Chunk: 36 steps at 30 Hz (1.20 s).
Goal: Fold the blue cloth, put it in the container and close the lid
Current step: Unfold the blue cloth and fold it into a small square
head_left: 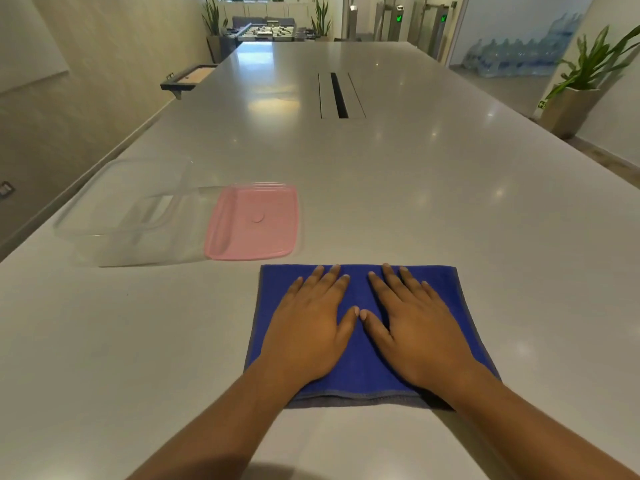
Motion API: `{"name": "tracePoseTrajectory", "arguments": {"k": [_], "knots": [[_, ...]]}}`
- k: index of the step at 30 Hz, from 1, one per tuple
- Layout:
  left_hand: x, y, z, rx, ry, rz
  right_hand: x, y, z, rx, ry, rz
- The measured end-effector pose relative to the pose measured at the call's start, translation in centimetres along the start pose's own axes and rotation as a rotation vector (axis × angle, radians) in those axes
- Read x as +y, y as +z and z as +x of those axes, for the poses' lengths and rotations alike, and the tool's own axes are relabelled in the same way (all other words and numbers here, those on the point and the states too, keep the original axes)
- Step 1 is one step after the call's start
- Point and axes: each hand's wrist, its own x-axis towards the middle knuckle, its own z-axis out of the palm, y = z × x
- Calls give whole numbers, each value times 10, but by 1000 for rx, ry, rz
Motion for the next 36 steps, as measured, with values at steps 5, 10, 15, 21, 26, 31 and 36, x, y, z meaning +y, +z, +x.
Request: {"name": "tracePoseTrajectory", "arguments": {"k": [5,10,15,21,26,31,36], "knots": [[2,-6,4,-23,6,-7,0,0,-2,-11,-12,-36],[8,-27,40,-11,6,28,7,-7,6,-78,-209,-38],[10,-39,62,-166,-139,-116,29,-23,21,-54,-346,127],[9,-45,52,-159,-47,-591,50,-33,24,147,7,373],[0,-58,40,-37,-58,-904,67,-69,34,-129,177,678],[-5,-71,42,-15,-113,-925,61,-92,44,-156,-36,745],[2,-98,64,27,-62,-772,41,-130,69,-66,-419,275]]}}
